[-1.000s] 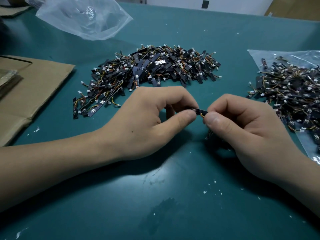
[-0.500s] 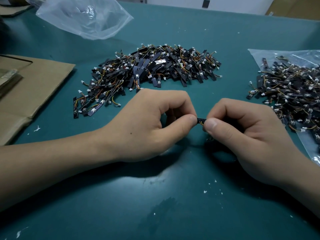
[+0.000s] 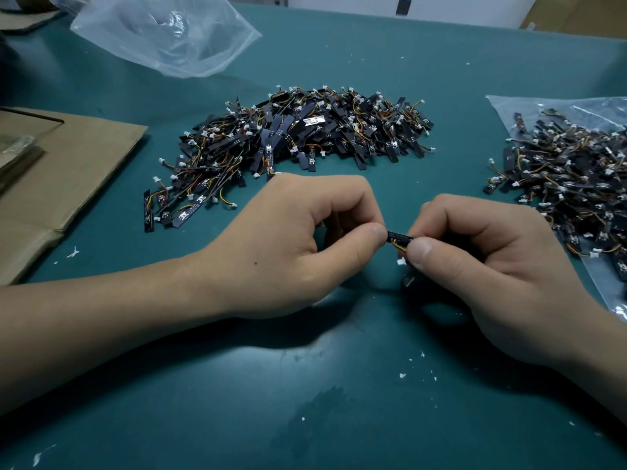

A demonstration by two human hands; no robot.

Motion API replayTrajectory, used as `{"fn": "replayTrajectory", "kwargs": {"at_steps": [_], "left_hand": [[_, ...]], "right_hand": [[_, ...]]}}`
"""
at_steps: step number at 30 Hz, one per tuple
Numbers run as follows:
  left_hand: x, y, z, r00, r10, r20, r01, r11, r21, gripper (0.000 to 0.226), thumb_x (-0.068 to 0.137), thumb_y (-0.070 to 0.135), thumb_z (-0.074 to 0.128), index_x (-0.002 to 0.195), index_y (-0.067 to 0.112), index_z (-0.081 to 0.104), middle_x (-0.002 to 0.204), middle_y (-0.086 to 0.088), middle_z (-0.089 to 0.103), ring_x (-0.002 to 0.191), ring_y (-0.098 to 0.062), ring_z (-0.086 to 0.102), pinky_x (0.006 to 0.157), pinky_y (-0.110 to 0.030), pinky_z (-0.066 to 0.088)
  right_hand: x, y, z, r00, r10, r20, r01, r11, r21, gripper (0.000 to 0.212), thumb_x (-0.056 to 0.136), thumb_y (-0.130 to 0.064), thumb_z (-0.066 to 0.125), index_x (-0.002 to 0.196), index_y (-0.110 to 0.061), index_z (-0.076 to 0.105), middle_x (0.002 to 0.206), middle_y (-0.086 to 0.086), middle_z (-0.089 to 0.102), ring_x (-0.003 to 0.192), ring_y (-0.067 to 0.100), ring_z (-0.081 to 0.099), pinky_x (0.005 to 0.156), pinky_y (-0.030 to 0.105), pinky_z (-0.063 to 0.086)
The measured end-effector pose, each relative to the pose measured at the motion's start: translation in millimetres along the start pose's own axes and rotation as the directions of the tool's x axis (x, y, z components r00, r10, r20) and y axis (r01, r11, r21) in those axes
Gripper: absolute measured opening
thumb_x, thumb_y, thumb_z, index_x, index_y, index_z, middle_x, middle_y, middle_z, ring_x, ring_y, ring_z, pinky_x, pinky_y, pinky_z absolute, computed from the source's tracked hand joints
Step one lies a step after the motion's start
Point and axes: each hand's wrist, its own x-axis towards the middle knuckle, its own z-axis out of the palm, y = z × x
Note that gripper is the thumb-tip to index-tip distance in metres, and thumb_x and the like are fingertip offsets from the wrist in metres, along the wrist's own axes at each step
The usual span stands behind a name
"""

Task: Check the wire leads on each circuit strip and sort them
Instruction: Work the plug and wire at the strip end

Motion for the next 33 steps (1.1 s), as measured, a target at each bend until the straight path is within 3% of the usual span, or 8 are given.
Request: {"fn": "replayTrajectory", "kwargs": {"at_steps": [7,13,19,22,26,28,33], "left_hand": [[-0.6,0.6,-0.9,0.999,0.037,0.011,-0.037,0.999,0.014,0.017,0.094,0.013,0.065,0.077,0.01,0.064,0.064,0.004,0.058,0.061,-0.013,0.053,0.061,-0.016,0.039],[-1.5,0.0,-2.2,0.996,0.06,0.071,-0.061,0.998,0.004,0.021,0.094,0.012,0.063,0.073,0.007,0.064,0.062,0.0,0.055,0.06,-0.016,0.052,0.059,-0.02,0.039],[-2.3,0.1,-2.9,0.994,0.099,0.039,-0.101,0.994,0.037,0.022,0.093,0.01,0.063,0.071,0.008,0.065,0.062,0.0,0.057,0.061,-0.016,0.053,0.061,-0.023,0.041],[-2.6,0.9,-3.4,0.993,0.117,0.026,-0.118,0.993,0.014,0.023,0.095,0.017,0.059,0.073,0.011,0.064,0.064,0.0,0.058,0.061,-0.015,0.053,0.061,-0.022,0.041],[-2.5,0.2,-3.6,0.995,0.095,0.015,-0.095,0.996,-0.005,0.025,0.096,0.015,0.061,0.073,0.005,0.065,0.063,-0.001,0.058,0.06,-0.016,0.054,0.06,-0.02,0.041],[-2.4,-0.4,-2.6,0.997,0.077,0.014,-0.077,0.997,0.009,0.023,0.095,0.012,0.063,0.072,0.005,0.065,0.062,-0.001,0.058,0.06,-0.017,0.054,0.06,-0.02,0.041],[-2.3,-0.4,-1.8,0.997,0.076,0.03,-0.077,0.996,0.032,0.022,0.094,0.012,0.065,0.072,0.009,0.067,0.061,-0.001,0.059,0.059,-0.017,0.054,0.059,-0.024,0.042]], "right_hand": [[0.1,-1.7,-1.2,1.0,-0.009,-0.023,0.01,0.999,0.031,0.022,0.09,-0.036,0.06,0.075,-0.02,0.064,0.062,0.013,0.054,0.054,0.024,0.045,0.051,0.035,0.036],[-1.0,-2.8,-0.6,0.999,-0.039,0.03,0.039,0.999,-0.004,0.021,0.092,-0.033,0.06,0.073,-0.023,0.063,0.061,0.008,0.054,0.053,0.02,0.044,0.05,0.032,0.036],[2.7,-4.2,-1.9,0.994,-0.089,0.057,0.09,0.996,-0.024,0.019,0.094,-0.027,0.058,0.078,-0.019,0.063,0.08,0.003,0.063,0.072,0.029,0.059,0.065,0.041,0.045],[1.0,-5.4,-1.0,0.996,-0.058,0.068,0.053,0.996,0.076,0.017,0.095,-0.027,0.057,0.084,-0.018,0.066,0.083,0.003,0.069,0.074,0.029,0.063,0.068,0.036,0.049],[-2.2,-4.6,0.9,0.998,0.034,0.045,-0.04,0.99,0.138,0.019,0.093,-0.033,0.059,0.084,-0.018,0.066,0.061,0.011,0.064,0.048,0.011,0.055,0.049,0.019,0.042],[-1.5,-4.4,1.3,0.999,0.027,0.02,-0.028,0.996,0.087,0.02,0.093,-0.035,0.06,0.085,-0.019,0.066,0.062,0.013,0.062,0.047,0.013,0.051,0.047,0.022,0.041],[1.4,-4.0,1.8,1.0,-0.001,0.006,0.001,0.998,0.068,0.015,0.09,-0.036,0.059,0.079,-0.031,0.068,0.074,0.017,0.068,0.063,0.036,0.059,0.057,0.047,0.048]]}}
